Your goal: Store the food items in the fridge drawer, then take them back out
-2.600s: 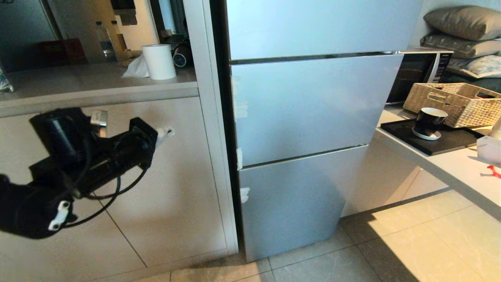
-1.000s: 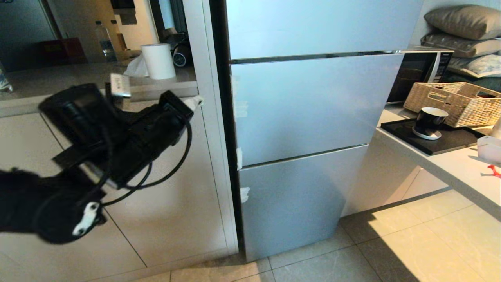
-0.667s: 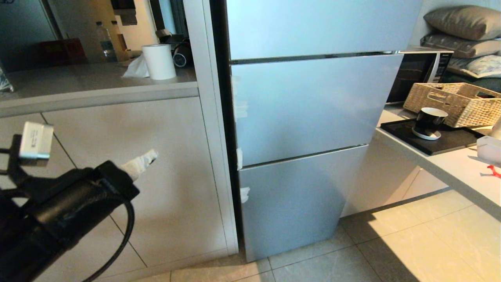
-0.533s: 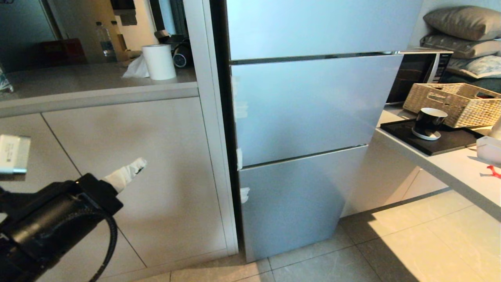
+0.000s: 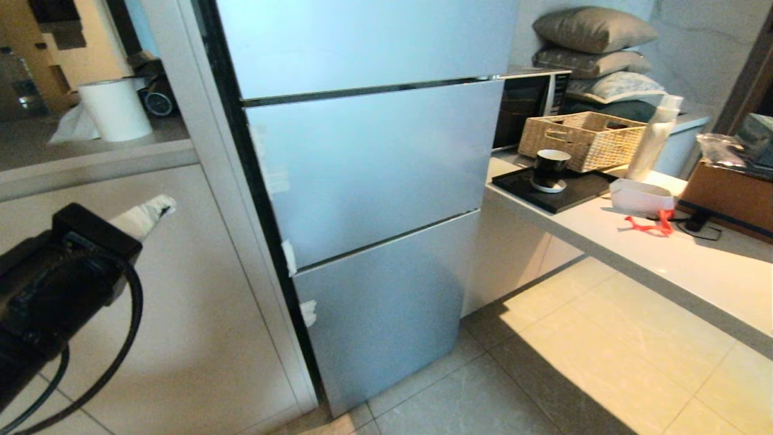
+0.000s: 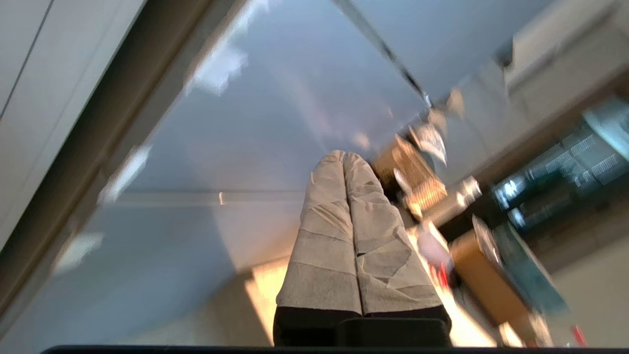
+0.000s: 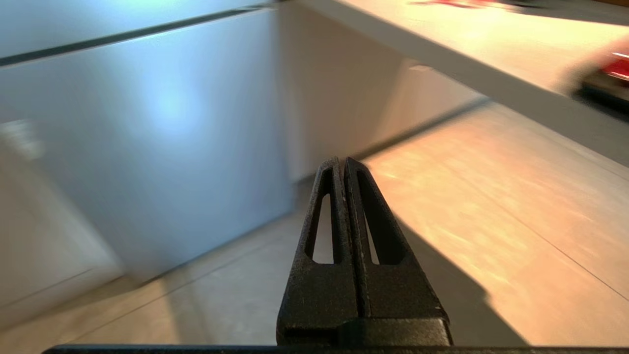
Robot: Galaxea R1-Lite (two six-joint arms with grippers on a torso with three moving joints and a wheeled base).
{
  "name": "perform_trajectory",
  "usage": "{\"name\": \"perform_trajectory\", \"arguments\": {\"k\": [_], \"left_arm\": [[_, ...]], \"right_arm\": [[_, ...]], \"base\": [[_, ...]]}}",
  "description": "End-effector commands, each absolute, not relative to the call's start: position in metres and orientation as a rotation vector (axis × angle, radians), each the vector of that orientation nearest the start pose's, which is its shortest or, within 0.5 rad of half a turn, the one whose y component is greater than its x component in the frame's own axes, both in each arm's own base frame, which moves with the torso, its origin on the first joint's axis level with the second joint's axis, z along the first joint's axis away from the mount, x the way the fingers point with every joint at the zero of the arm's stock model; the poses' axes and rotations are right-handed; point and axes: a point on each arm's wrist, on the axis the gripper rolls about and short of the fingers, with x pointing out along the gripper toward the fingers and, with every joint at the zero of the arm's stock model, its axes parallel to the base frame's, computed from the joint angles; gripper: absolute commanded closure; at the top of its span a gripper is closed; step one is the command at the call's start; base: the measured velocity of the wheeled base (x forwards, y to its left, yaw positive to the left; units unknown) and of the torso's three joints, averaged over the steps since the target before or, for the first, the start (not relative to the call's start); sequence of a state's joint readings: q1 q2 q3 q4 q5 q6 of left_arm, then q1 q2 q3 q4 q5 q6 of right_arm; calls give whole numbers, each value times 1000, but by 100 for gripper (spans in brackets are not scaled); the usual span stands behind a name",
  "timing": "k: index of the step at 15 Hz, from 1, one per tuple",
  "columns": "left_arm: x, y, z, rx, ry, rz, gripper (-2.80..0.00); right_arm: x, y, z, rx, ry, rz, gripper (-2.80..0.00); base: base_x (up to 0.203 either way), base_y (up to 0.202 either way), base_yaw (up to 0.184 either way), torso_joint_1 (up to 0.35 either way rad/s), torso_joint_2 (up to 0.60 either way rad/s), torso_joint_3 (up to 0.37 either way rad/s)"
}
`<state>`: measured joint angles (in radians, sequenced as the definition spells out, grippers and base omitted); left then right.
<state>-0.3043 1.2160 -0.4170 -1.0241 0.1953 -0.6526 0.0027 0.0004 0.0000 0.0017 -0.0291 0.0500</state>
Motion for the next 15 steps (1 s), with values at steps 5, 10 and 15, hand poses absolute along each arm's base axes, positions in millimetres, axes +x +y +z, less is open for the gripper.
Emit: {"name": "perform_trajectory", "arguments": {"k": [5,10,15], "left_arm": [[270,7,220,-752,-137,0,0],[352,39,201,-908,-107,-68,0],[392,43,198,-989,-90,-182,0]], "right_arm": [[-23,-1,75,51,2,-28,0],[-23,-1,75,51,2,-26,0],[-23,-1,75,51,2,-26,0]], "base": [[-2,5,-77,0,1,1],[0,0,0,0,0,0],[0,0,0,0,0,0]]}}
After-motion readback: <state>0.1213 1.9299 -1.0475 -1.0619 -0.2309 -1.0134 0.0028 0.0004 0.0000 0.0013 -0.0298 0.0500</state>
